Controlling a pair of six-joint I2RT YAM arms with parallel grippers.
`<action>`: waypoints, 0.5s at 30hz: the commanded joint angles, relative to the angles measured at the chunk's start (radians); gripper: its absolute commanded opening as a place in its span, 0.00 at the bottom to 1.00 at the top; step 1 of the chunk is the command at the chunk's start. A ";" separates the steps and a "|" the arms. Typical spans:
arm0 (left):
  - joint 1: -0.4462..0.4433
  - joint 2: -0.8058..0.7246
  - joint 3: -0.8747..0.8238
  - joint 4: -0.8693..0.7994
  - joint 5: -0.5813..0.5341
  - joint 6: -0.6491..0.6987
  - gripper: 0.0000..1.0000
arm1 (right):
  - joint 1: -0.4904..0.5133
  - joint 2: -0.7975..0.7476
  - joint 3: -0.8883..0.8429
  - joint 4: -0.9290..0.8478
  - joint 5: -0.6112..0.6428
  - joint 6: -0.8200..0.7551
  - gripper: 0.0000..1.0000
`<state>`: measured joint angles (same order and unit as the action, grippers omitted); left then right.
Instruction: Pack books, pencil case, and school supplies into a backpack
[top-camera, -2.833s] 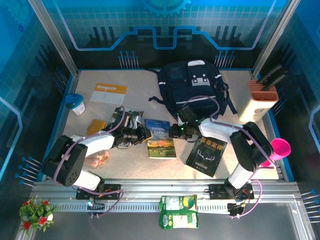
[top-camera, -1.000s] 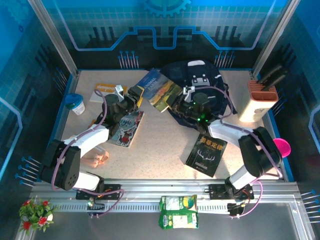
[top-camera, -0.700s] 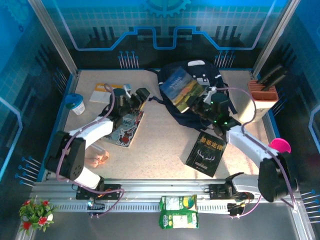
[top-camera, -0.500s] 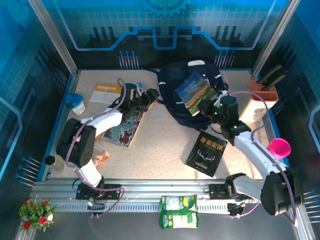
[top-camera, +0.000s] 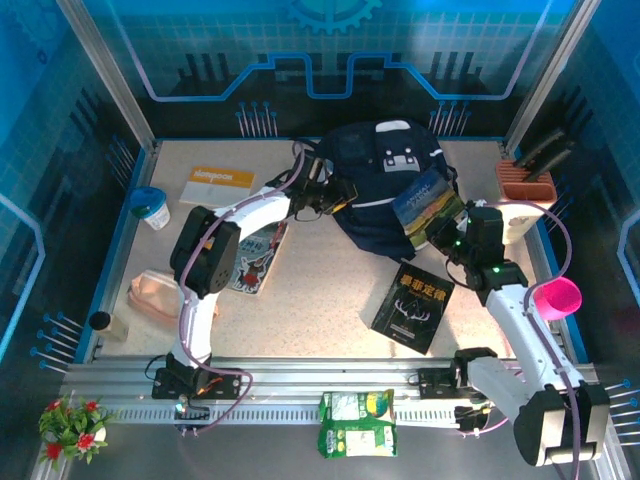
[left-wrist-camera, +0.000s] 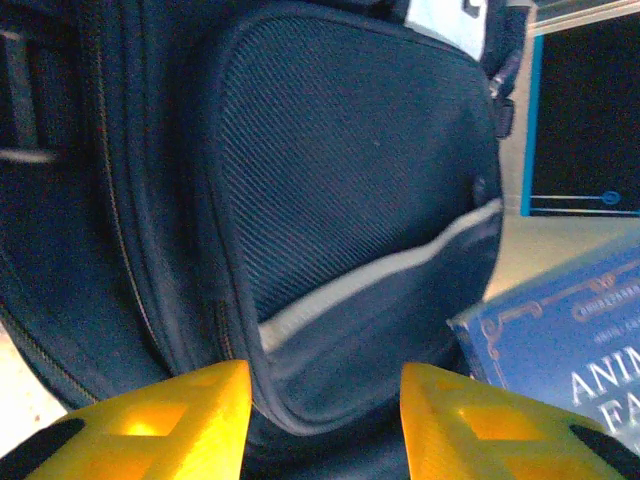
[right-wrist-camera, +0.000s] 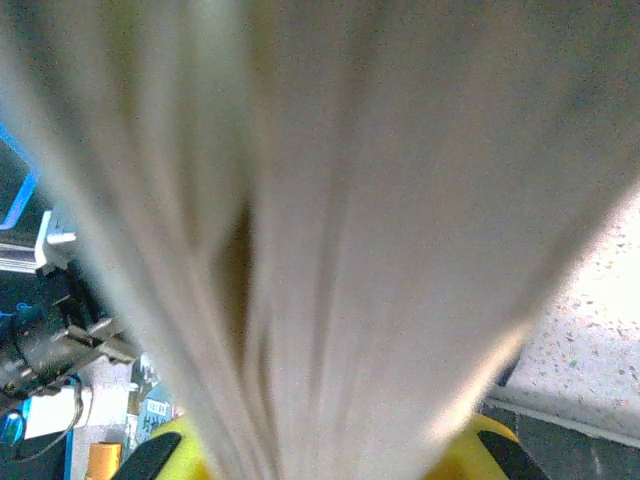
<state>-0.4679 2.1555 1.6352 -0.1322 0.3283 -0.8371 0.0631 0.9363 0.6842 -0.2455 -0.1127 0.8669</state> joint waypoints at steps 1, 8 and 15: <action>-0.002 0.064 0.084 -0.109 -0.025 0.032 0.44 | -0.020 -0.024 0.000 0.013 -0.030 -0.022 0.00; -0.009 0.140 0.172 -0.146 -0.023 0.038 0.41 | -0.028 0.004 0.008 0.000 -0.059 -0.022 0.00; -0.009 0.169 0.211 -0.162 -0.016 0.050 0.23 | -0.029 0.038 0.014 0.036 -0.139 -0.020 0.00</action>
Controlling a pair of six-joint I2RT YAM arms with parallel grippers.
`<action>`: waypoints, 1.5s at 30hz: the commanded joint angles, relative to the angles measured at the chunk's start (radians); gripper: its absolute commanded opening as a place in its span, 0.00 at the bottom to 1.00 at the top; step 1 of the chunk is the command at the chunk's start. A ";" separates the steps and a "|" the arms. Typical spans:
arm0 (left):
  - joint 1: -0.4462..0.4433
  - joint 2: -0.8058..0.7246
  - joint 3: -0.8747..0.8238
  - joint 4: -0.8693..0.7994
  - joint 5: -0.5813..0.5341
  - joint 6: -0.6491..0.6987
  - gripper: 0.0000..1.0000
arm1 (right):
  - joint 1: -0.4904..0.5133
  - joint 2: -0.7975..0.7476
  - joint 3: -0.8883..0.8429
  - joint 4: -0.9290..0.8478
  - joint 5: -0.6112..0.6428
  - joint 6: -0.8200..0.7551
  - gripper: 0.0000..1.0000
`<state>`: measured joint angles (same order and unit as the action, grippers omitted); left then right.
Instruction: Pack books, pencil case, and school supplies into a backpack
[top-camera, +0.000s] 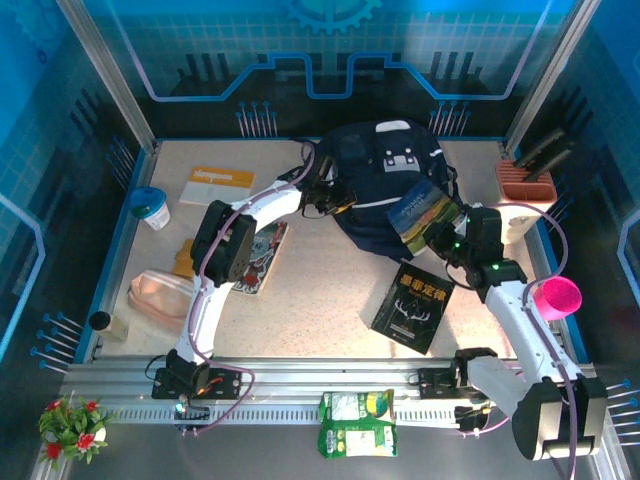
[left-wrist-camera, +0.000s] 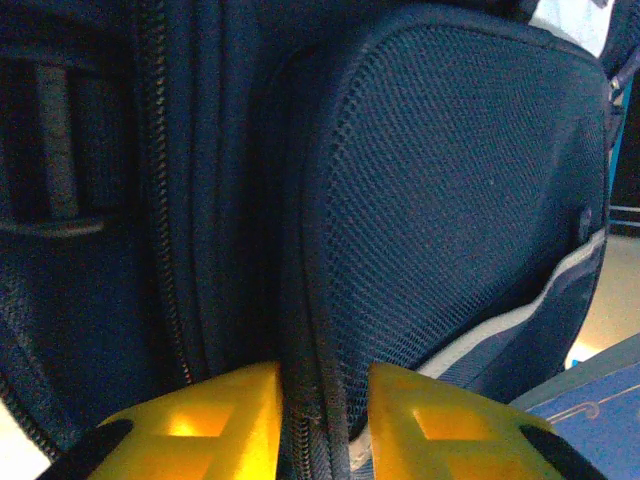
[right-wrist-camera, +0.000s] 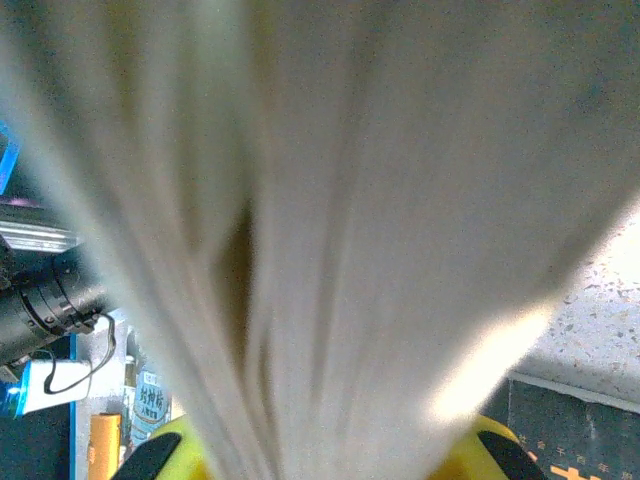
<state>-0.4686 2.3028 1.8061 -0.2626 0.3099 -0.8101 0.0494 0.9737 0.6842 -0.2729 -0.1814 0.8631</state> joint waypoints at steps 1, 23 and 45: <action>-0.008 0.020 0.043 -0.033 -0.002 0.031 0.19 | -0.017 0.002 0.014 0.074 -0.086 -0.016 0.00; 0.068 -0.050 0.108 -0.042 -0.019 0.173 0.00 | 0.259 0.164 -0.057 0.187 -0.383 0.066 0.00; 0.164 -0.272 -0.040 -0.110 -0.011 0.316 0.00 | 0.043 0.329 0.235 -0.111 0.012 -0.269 0.69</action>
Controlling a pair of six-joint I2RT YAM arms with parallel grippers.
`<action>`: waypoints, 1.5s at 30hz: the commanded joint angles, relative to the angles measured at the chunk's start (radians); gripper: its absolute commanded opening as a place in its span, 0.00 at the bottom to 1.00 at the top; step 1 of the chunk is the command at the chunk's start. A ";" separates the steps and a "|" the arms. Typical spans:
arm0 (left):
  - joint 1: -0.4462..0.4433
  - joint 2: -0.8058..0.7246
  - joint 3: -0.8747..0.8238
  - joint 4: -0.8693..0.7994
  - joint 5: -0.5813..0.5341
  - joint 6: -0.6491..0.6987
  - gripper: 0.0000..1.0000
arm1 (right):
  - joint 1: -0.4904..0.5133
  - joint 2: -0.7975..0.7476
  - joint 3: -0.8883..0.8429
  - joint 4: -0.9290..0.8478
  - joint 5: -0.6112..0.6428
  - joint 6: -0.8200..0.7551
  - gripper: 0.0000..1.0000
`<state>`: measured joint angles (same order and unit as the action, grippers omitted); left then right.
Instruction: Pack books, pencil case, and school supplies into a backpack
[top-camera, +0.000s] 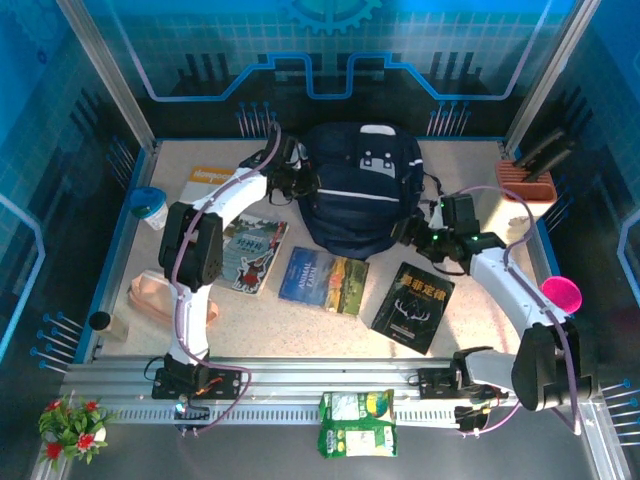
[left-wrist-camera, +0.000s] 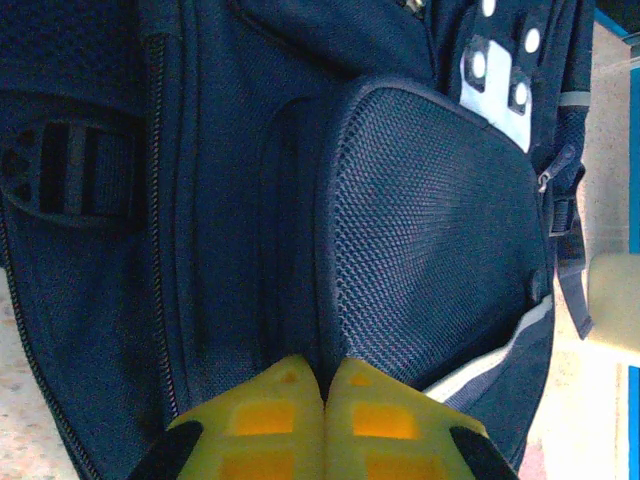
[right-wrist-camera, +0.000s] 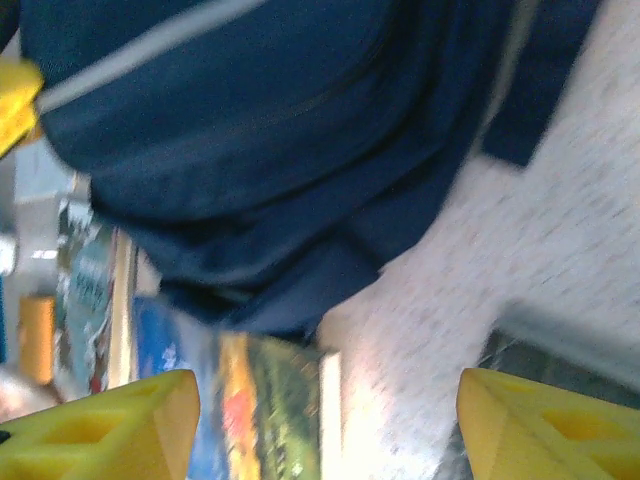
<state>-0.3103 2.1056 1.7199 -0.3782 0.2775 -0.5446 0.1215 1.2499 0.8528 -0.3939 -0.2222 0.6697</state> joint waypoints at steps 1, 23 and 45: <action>0.007 -0.076 0.065 -0.007 0.023 0.052 0.00 | -0.037 0.090 0.092 0.023 0.053 -0.088 0.69; 0.009 -0.081 0.204 -0.077 0.095 0.037 0.00 | -0.052 0.645 0.339 0.182 -0.209 0.005 0.42; 0.070 -0.163 0.115 -0.363 -0.202 0.330 0.56 | 0.104 0.475 0.149 0.474 -0.427 0.187 0.06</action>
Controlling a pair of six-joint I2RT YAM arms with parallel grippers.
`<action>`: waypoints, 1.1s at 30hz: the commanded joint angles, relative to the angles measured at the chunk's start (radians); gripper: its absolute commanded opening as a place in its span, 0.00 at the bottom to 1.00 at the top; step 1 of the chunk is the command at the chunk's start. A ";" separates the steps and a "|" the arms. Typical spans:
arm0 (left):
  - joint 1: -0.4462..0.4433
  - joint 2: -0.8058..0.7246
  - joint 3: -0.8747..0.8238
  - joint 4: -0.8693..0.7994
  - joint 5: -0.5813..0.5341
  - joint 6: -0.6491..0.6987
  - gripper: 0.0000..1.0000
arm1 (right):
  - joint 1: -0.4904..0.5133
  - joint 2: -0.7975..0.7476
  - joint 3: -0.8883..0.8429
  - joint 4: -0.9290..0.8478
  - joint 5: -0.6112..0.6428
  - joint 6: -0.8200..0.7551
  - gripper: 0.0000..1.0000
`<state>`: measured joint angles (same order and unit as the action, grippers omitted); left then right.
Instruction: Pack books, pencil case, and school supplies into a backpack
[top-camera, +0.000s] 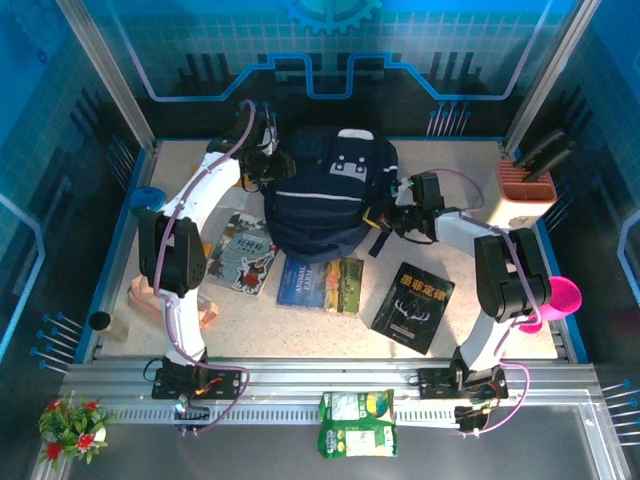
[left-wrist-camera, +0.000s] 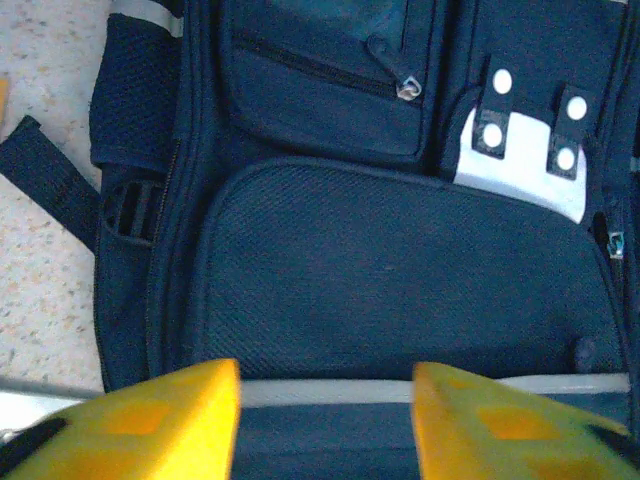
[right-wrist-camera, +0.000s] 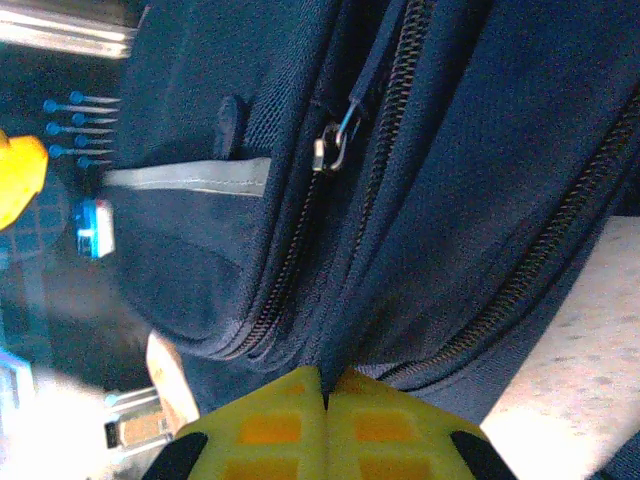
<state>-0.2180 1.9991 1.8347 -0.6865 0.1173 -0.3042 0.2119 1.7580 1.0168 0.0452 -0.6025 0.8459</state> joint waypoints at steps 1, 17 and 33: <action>-0.039 -0.059 0.000 -0.061 -0.052 0.111 0.59 | 0.007 -0.042 -0.019 0.004 -0.013 -0.015 0.14; -0.388 0.091 0.068 -0.110 -0.277 0.501 0.67 | -0.199 -0.258 -0.065 -0.289 0.283 -0.301 0.59; -0.513 0.379 0.353 -0.214 -0.507 0.433 0.57 | -0.222 -0.246 -0.095 -0.256 0.274 -0.260 0.59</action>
<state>-0.7250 2.3501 2.1429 -0.8597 -0.3286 0.1493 0.0044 1.5177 0.9314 -0.2092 -0.3210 0.5789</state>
